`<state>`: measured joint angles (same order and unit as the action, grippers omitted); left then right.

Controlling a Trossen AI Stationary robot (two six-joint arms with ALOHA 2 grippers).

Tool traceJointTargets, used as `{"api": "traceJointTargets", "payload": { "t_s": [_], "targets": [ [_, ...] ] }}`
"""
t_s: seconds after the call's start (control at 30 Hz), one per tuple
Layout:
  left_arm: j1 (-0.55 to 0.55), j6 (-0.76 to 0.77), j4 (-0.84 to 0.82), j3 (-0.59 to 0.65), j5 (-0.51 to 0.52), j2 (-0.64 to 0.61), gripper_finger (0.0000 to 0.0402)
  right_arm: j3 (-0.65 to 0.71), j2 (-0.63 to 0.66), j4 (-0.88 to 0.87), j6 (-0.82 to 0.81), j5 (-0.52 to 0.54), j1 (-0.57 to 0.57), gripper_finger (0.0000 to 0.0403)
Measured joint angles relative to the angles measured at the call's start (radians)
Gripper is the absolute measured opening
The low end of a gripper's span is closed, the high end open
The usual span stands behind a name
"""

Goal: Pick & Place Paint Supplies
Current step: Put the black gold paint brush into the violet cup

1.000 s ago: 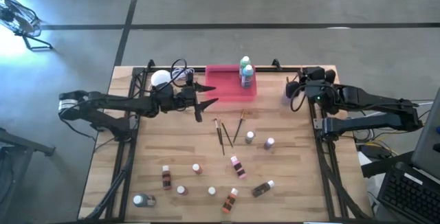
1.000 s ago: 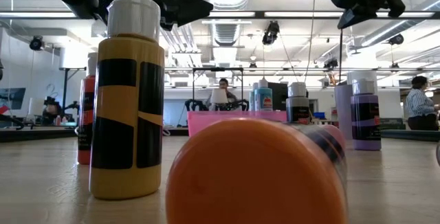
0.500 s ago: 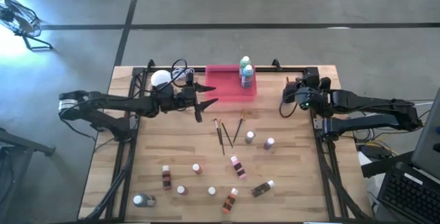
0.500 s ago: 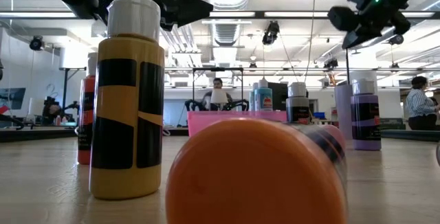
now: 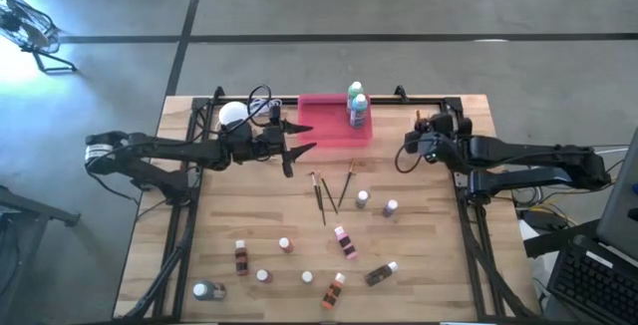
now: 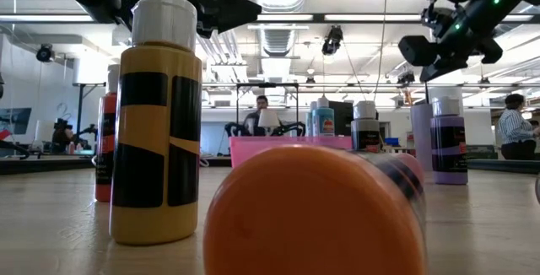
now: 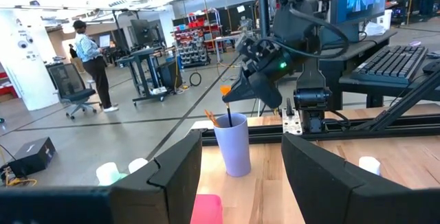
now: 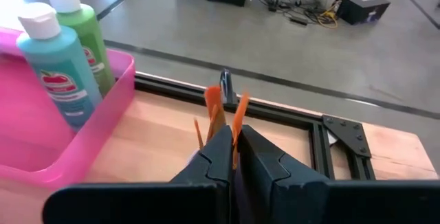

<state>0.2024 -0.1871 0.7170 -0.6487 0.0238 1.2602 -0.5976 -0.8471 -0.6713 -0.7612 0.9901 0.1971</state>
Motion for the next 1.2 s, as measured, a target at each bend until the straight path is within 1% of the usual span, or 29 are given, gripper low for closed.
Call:
{"api": "traceJointTargets", "payload": {
  "t_s": [0.23,0.37,0.93,1.03,1.2],
  "targets": [
    [0.000,0.000,0.000,0.000,0.000,0.000,0.0207,0.050,0.000,0.045,0.000,-0.005,0.025,0.0013],
    [0.000,0.000,0.000,0.000,0.000,0.000,0.0207,0.066,0.000,0.058,-0.002,-0.028,0.042,0.0013],
    [0.000,0.000,0.000,0.000,0.000,0.000,0.0207,0.096,0.000,0.067,-0.040,-0.019,0.044,0.0015],
    [0.000,0.000,0.000,0.000,0.000,0.000,0.0207,0.096,0.000,0.066,-0.041,-0.027,0.044,0.0029],
    [0.000,0.000,0.000,0.000,0.000,0.000,0.0207,0.097,0.000,0.066,-0.051,-0.052,0.048,0.0078]
  ]
}}
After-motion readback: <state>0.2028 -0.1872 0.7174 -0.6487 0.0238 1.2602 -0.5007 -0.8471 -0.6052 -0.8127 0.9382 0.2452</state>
